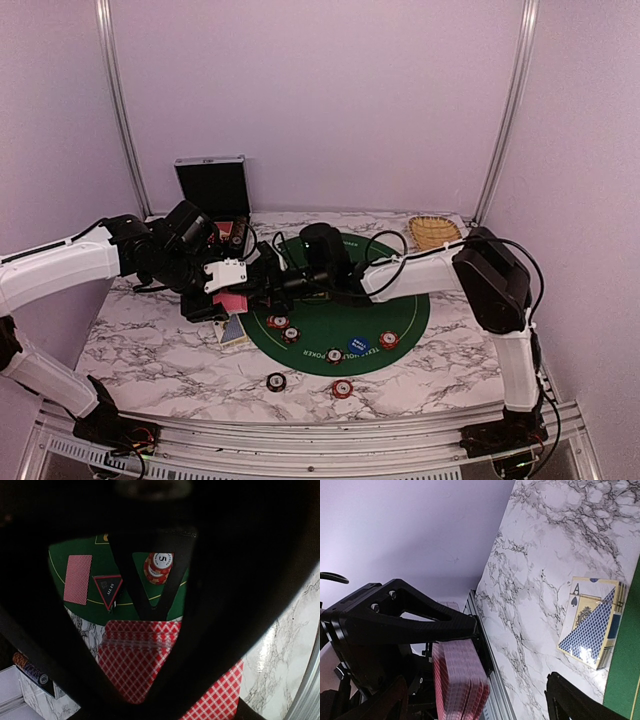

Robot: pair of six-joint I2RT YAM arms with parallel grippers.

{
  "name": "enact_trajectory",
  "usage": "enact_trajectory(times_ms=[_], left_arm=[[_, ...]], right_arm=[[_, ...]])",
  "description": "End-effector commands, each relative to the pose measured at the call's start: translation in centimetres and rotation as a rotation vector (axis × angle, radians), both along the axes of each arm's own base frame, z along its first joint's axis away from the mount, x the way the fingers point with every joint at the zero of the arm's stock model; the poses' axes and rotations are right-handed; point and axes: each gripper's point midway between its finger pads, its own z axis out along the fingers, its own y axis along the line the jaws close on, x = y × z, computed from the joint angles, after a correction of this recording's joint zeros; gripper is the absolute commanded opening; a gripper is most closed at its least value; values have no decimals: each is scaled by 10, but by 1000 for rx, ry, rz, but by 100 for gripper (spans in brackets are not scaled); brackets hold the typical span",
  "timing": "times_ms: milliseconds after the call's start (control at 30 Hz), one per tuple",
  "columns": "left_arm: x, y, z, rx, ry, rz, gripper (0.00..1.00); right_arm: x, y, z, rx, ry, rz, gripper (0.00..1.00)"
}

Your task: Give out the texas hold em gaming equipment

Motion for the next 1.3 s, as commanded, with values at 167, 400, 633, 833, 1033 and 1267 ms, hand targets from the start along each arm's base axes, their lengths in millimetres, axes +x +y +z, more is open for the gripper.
enact_trajectory(times_ms=[167,400,633,833,1033,1267], left_arm=[[2,-7,18,-53,-28,1,0],[2,-7,18,-54,-26,-2,0],[2,-6,19,-53,-32,1,0],[2,-5,19,-50,-37,2,0],[3,-4,20,-49,-40,5,0],[2,-4,20,-51,-41,6,0]], right_arm=[[-7,29,13,79,2,63,93],[-5,40,5,72,23,77,92],[-1,44,-12,1,25,82,88],[2,35,-24,-39,38,75,81],[11,18,-30,-64,41,42,75],[15,2,-23,-67,32,16,64]])
